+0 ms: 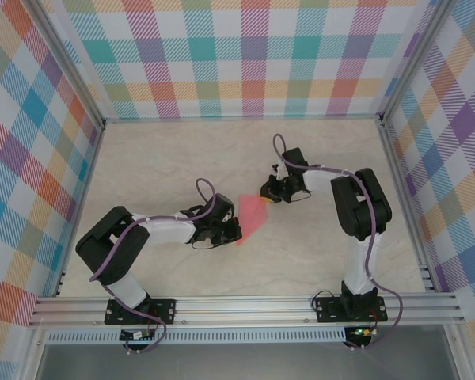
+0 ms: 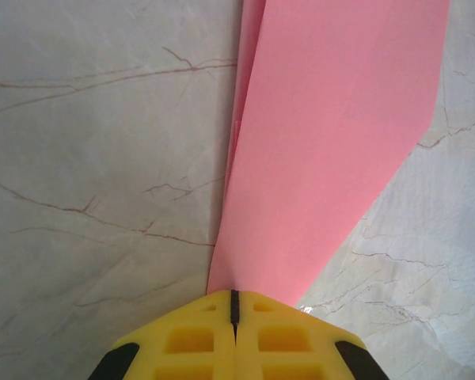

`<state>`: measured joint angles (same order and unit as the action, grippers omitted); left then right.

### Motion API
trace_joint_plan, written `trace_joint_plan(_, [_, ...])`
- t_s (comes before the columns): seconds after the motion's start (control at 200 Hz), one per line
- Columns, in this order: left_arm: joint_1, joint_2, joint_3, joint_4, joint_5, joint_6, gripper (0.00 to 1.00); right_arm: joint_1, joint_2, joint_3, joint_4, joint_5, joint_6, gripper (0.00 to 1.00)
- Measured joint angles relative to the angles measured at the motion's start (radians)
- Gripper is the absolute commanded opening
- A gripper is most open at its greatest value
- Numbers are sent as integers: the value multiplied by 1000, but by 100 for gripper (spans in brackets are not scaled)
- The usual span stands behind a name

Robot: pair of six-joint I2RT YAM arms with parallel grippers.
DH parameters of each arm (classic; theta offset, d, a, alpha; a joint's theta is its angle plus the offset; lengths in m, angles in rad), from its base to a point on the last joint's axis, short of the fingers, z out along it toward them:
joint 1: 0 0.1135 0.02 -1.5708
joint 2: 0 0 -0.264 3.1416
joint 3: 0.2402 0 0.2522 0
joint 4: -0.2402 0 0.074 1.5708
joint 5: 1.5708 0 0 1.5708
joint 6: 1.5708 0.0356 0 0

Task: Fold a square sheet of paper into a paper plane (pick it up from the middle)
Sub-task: Fourth fold the wing at the center of the table, then turn over the paper at the center of the table.

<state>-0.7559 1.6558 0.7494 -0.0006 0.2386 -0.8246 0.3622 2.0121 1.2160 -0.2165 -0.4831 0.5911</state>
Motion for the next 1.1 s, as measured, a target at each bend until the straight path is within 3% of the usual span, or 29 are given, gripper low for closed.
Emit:
trace_joint_plan(0.17, [0,-14,8,-28,6,10,24,-4,-75,-25,-13,55,24,42])
trace_joint_plan(0.36, [0,-146,39,-127,-34,17,42,8,-246,-174,13,49,78,53])
trace_joint_plan(0.705, [84,-293,2,-184,-171,3,62,117,-267,-264,85,-45,127,52])
trace_joint_plan(1.1, [156,-296,-72,-169,-134,-28,74,149,-150,-257,142,-97,127,42])
